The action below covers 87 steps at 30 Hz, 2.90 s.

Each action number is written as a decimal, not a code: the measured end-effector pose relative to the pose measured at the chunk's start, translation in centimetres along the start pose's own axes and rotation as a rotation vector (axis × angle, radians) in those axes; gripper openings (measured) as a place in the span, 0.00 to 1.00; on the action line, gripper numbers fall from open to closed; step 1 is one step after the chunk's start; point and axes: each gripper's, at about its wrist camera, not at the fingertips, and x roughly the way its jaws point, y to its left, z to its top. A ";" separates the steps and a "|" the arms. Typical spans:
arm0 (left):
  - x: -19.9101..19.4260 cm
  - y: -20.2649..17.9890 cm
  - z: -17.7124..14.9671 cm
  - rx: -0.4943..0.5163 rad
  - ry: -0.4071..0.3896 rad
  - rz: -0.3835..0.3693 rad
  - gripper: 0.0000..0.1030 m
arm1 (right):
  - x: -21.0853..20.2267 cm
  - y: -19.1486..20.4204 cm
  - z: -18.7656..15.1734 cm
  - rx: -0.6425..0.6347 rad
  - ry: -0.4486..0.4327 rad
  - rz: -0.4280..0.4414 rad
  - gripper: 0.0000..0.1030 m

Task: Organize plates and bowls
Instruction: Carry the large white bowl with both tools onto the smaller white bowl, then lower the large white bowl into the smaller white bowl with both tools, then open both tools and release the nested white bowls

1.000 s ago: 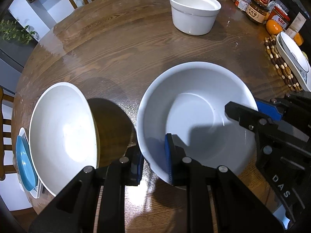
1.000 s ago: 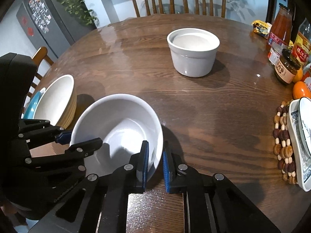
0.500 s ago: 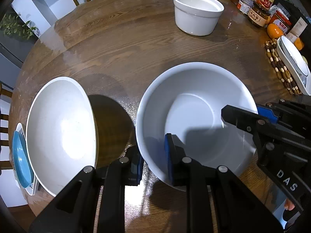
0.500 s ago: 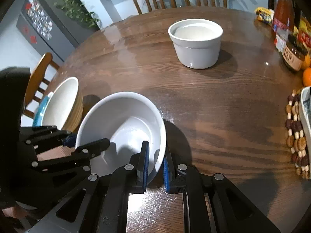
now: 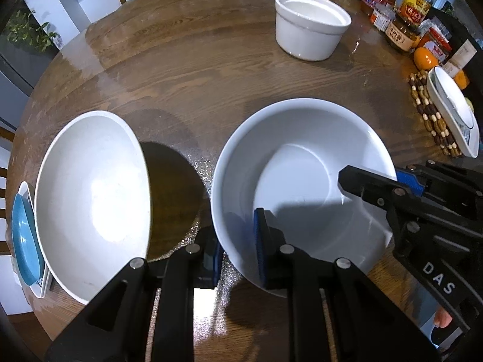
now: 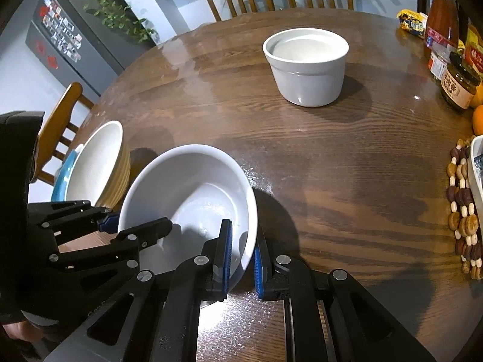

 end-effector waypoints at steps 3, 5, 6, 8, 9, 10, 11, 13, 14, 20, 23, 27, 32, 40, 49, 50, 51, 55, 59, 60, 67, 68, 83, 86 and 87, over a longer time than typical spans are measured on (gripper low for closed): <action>-0.9 -0.1 0.0 -0.001 -0.026 0.002 0.15 | -0.5 0.4 0.1 -0.005 -0.014 -0.002 0.12; -1.6 0.0 0.0 -0.005 -0.044 -0.001 0.15 | -1.1 0.9 0.2 -0.013 -0.031 -0.007 0.12; -1.9 0.0 -0.1 -0.005 -0.053 -0.001 0.15 | -1.5 1.0 0.2 -0.020 -0.040 -0.010 0.12; -2.9 0.4 -0.5 -0.009 -0.076 0.001 0.15 | -2.2 1.6 0.4 -0.030 -0.058 -0.014 0.12; -3.2 0.6 -0.7 -0.011 -0.084 0.001 0.16 | -2.6 1.9 0.5 -0.036 -0.066 -0.014 0.12; -3.5 0.8 -0.8 -0.017 -0.094 -0.001 0.16 | -2.6 1.9 0.5 -0.036 -0.066 -0.014 0.12; -4.0 1.2 -1.0 -0.023 -0.106 -0.002 0.16 | -3.2 2.4 0.6 -0.044 -0.082 -0.012 0.12; -4.5 1.6 -1.2 -0.033 -0.121 -0.001 0.16 | -3.7 3.1 0.7 -0.056 -0.095 -0.013 0.12; -4.9 1.9 -1.4 -0.038 -0.130 0.003 0.16 | -4.0 3.5 0.8 -0.065 -0.101 -0.014 0.12; -6.6 4.0 -2.3 -0.083 -0.171 0.019 0.16 | -4.7 6.2 1.2 -0.112 -0.124 -0.005 0.12; -7.3 5.0 -2.8 -0.103 -0.186 0.027 0.16 | -4.7 7.5 1.3 -0.135 -0.131 0.001 0.12; -8.2 6.5 -3.2 -0.135 -0.205 0.044 0.16 | -4.7 9.5 1.8 -0.166 -0.139 0.011 0.12; -8.9 8.8 -3.5 -0.176 -0.220 0.065 0.16 | -4.3 11.9 2.6 -0.206 -0.146 0.024 0.12; -8.4 11.8 -3.1 -0.216 -0.211 0.083 0.16 | -2.4 14.2 3.9 -0.230 -0.123 0.034 0.12; -6.3 13.5 -2.7 -0.231 -0.157 0.074 0.16 | 0.5 15.2 4.5 -0.219 -0.059 0.030 0.12; -6.1 13.6 -2.6 -0.231 -0.152 0.074 0.16 | 0.9 15.2 4.6 -0.220 -0.050 0.028 0.12; -5.8 13.8 -2.5 -0.232 -0.144 0.074 0.16 | 1.1 15.2 4.5 -0.221 -0.044 0.027 0.12; -4.9 13.9 -2.3 -0.228 -0.118 0.073 0.16 | 2.1 15.3 4.5 -0.216 -0.017 0.023 0.12; -4.2 13.8 -2.2 -0.218 -0.100 0.074 0.16 | 2.7 15.2 4.5 -0.212 0.004 0.010 0.12; -4.0 13.7 -2.2 -0.215 -0.096 0.076 0.16 | 2.8 15.2 4.5 -0.212 0.009 0.009 0.12; -3.5 14.0 -2.0 -0.210 -0.081 0.082 0.18 | 3.5 15.4 4.6 -0.215 0.027 -0.008 0.12; -3.5 14.0 -2.0 -0.209 -0.081 0.085 0.18 | 3.6 15.4 4.6 -0.215 0.029 -0.012 0.12; -4.5 13.6 -1.6 -0.201 -0.117 0.100 0.44 | 2.3 15.9 4.9 -0.225 -0.005 -0.060 0.14; -5.1 13.6 -1.8 -0.204 -0.135 0.122 0.59 | 1.6 15.7 4.8 -0.219 -0.020 -0.065 0.14; -5.4 13.6 -1.8 -0.204 -0.141 0.133 0.64 | 1.3 15.6 4.7 -0.216 -0.025 -0.066 0.14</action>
